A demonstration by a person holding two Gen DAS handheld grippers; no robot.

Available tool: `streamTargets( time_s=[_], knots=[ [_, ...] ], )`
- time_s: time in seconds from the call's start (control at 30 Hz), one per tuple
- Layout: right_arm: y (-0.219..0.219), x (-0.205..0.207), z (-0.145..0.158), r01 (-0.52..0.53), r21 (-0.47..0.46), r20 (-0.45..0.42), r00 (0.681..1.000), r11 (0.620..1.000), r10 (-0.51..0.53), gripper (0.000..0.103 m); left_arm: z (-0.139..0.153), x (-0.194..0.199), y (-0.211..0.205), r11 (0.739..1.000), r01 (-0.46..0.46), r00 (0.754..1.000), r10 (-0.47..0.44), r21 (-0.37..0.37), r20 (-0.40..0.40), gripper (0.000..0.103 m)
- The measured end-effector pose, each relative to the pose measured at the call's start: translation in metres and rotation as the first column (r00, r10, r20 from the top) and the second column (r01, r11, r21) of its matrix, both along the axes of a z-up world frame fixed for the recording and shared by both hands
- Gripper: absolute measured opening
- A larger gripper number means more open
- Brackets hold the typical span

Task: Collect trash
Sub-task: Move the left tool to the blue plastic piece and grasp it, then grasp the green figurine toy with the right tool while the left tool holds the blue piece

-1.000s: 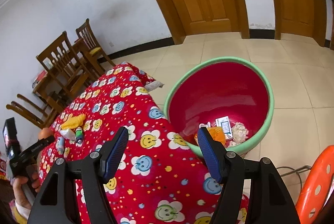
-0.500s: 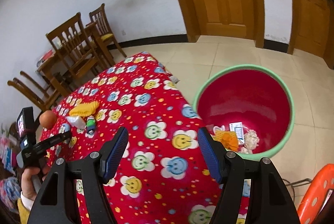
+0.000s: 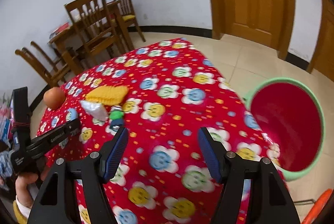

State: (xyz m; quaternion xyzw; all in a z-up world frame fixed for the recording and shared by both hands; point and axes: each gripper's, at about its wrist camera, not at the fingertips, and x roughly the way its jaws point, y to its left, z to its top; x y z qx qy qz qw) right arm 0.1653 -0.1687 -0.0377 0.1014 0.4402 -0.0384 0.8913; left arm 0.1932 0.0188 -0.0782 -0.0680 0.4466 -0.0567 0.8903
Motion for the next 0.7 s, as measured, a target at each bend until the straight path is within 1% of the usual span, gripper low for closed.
streamTargets(
  time_s=[0.2,0.3,0.4,0.47,0.53,0.57,0.6,0.7],
  knots=[
    [0.03,0.028,-0.016,-0.065,-0.019,-0.029,0.997,0.998,0.065,0.07,0.004,0.002,0.022,0.997,-0.063,0.998,0.064,-0.033,0.014,0.016],
    [0.04,0.041,-0.026,-0.08,-0.029,-0.051,0.996,0.996,0.079,0.07,0.004,0.002,0.029,0.996,-0.083,0.996,0.083,-0.046,0.011,0.016],
    [0.048,0.051,-0.036,-0.09,-0.028,-0.073,0.993,0.996,0.088,0.069,0.005,0.003,0.032,0.995,-0.096,0.995,0.096,-0.042,0.015,0.016],
    [0.052,0.057,-0.041,-0.097,-0.028,-0.085,0.992,0.995,0.094,0.065,0.005,0.003,0.032,0.995,-0.096,0.995,0.097,-0.034,0.019,0.016],
    [0.057,0.062,-0.046,-0.1,-0.037,-0.1,0.99,0.994,0.096,0.064,0.004,0.002,0.03,0.995,-0.095,0.995,0.096,-0.033,0.017,0.016],
    [0.058,0.064,-0.048,-0.098,-0.038,-0.104,0.99,0.994,0.093,0.062,0.003,0.003,0.029,0.995,-0.093,0.996,0.093,-0.034,0.015,0.016],
    [0.059,0.066,-0.051,-0.101,-0.033,-0.11,0.989,0.994,0.097,0.057,0.003,0.003,0.029,0.995,-0.091,0.996,0.092,-0.034,0.014,0.016],
    [0.065,0.069,-0.055,-0.112,-0.031,-0.117,0.987,0.993,0.107,0.05,0.003,0.002,0.029,0.996,-0.087,0.996,0.088,-0.034,0.014,0.016]
  ],
)
